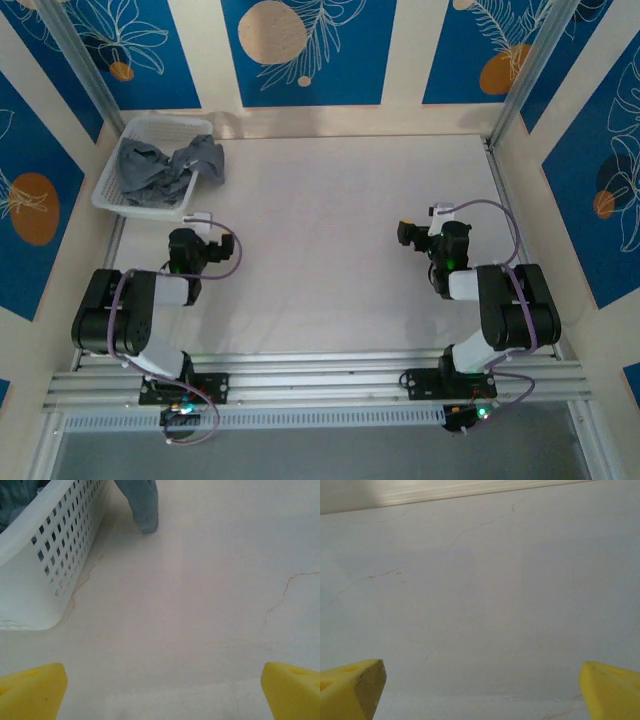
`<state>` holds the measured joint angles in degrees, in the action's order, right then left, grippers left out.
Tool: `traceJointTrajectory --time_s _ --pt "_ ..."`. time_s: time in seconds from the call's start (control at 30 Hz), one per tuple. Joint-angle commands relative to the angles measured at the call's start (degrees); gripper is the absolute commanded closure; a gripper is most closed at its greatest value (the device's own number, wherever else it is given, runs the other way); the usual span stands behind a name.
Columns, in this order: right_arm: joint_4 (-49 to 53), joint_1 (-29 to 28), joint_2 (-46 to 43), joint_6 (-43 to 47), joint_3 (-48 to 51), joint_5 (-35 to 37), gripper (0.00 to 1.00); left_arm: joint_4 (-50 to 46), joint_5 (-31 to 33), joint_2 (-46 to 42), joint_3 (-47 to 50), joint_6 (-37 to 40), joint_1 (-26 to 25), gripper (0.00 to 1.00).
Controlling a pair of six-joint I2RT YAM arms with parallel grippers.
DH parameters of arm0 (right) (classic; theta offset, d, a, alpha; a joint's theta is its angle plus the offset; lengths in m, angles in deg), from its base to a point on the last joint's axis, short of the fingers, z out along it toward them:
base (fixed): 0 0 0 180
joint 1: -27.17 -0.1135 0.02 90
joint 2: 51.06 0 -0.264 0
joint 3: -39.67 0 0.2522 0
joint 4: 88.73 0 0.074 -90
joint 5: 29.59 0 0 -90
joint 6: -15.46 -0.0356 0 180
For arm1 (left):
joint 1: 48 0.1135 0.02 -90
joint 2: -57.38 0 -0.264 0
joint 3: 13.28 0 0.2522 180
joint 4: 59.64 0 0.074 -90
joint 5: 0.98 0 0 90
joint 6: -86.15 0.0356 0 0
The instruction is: Fold the inside-out t-shirt
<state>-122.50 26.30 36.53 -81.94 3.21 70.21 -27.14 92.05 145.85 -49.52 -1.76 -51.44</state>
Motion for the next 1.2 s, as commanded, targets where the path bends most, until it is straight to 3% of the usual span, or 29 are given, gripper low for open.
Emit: traceJointTrajectory --time_s 0.0,0.67,0.83,1.0,1.07,1.17 --pt "-1.6 0.0 -0.1 1.1 0.1 -0.8 0.01 1.6 -1.0 -0.5 -0.5 0.4 -0.1 0.01" --pt "-1.1 0.1 -2.3 0.8 0.6 -1.1 0.01 1.1 -2.2 -0.6 -0.6 0.7 -0.1 0.01" --pt "13.2 0.0 -11.8 -1.8 -2.3 2.2 0.01 1.4 -2.4 -0.7 -0.5 0.9 -0.1 0.01" --pt "22.3 -0.4 -26.5 -7.0 -2.5 -2.0 0.01 2.8 -3.3 -1.2 0.5 1.5 -0.3 0.01" --pt "30.9 -1.2 -32.1 -10.3 -5.3 -2.3 0.01 2.9 -2.6 -3.7 1.6 2.5 -1.2 0.01" --pt "44.1 -4.7 -37.4 -18.2 -10.2 -7.1 0.01 -12.3 3.0 -13.5 -2.2 3.7 -4.8 0.01"
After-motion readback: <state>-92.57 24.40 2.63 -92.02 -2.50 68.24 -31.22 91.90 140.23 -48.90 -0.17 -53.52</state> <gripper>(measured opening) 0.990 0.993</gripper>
